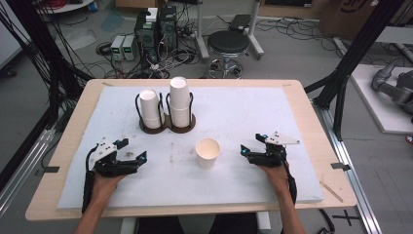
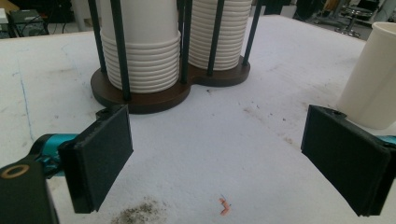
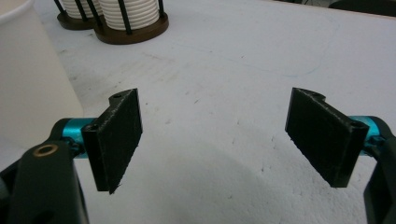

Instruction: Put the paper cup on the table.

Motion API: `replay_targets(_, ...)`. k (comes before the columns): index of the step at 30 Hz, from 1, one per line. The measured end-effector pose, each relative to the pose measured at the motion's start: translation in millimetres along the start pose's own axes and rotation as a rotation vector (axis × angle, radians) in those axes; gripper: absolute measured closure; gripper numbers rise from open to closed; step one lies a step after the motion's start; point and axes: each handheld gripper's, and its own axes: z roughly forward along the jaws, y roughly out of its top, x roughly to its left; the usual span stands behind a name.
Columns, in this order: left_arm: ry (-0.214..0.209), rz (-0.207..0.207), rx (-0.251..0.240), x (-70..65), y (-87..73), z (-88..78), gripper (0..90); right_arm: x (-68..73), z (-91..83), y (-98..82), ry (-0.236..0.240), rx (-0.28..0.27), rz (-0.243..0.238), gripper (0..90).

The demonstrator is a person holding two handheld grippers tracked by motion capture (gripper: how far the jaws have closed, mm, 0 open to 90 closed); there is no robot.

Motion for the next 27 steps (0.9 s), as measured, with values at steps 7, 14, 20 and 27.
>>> replay_targets(7, -0.003, 0.012, 0.002, -0.7, 0.1, 0.1, 8.9, 1.3, -1.3, -1.1, -0.003, -0.022, -0.014, 19.4)
replay_targets(14, -0.028, 0.009, -0.015, 1.6, -0.6, -1.9, 8.8, 1.0, -1.3, -1.2, -0.002, -0.022, -0.01, 19.3)
replay_targets(20, -0.024, 0.026, -0.007, -0.1, -0.5, -1.6, 8.8, 1.3, -1.3, -1.2, -0.004, -0.022, -0.009, 19.3)
replay_targets(27, -0.018, 0.023, -0.008, -0.5, -0.5, -1.3, 8.8, 1.0, -1.3, -1.4, -0.002, -0.026, -0.015, 19.3)
